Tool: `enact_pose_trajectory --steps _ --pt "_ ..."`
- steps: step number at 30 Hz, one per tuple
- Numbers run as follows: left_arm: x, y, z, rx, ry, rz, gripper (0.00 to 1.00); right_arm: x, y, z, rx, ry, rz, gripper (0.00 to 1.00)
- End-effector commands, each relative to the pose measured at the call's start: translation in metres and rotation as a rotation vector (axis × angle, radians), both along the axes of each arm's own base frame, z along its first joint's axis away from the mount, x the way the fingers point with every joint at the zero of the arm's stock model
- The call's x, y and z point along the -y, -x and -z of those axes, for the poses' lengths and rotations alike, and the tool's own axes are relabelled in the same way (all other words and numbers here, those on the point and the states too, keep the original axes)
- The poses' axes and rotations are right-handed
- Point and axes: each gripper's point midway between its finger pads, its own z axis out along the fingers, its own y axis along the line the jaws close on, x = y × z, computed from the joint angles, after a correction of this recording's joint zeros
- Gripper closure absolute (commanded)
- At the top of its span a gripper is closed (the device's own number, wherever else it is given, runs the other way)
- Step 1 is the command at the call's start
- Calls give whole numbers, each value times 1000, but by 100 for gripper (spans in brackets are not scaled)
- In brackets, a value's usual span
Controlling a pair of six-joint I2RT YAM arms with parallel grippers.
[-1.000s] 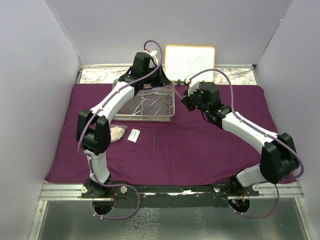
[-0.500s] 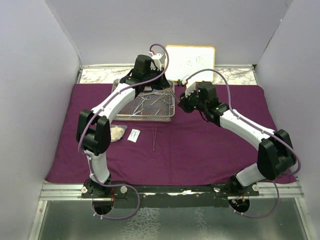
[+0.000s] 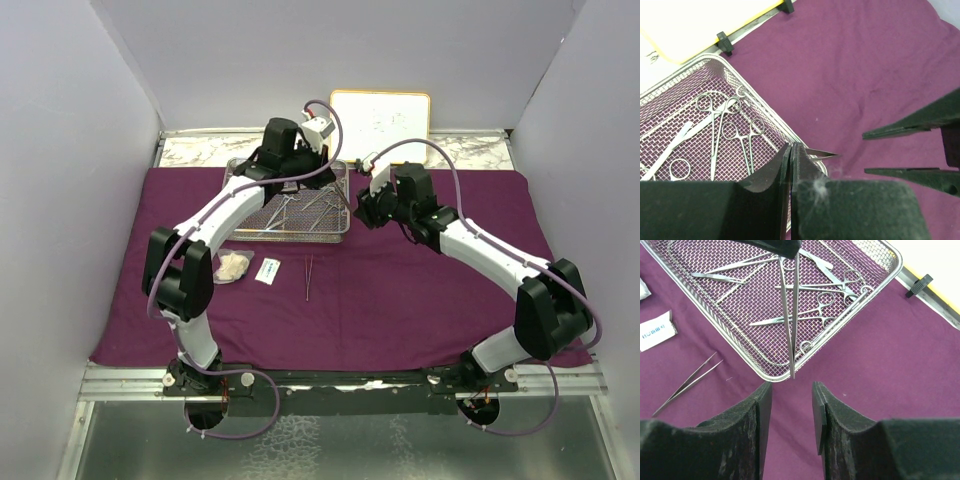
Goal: Open and lay out the surgical kit
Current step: Place the medical item in the surgical kit.
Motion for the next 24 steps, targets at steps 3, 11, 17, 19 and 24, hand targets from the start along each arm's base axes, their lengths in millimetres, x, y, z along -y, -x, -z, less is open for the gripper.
enact_pose_trajectory --steps 3,11,17,19,24 --pt "8 23 -38 140 57 146 100 2 -2 -35 79 -29 -9 62" --pt "10 67 -39 200 77 361 100 21 -7 -55 126 -48 20 62" --pt "5 113 -17 189 69 570 100 36 -14 -61 145 -48 63 62" --pt "2 124 -7 200 51 623 100 39 -15 -61 143 -50 69 62" --pt "-6 145 20 192 23 728 100 42 -18 -54 123 -45 74 63"
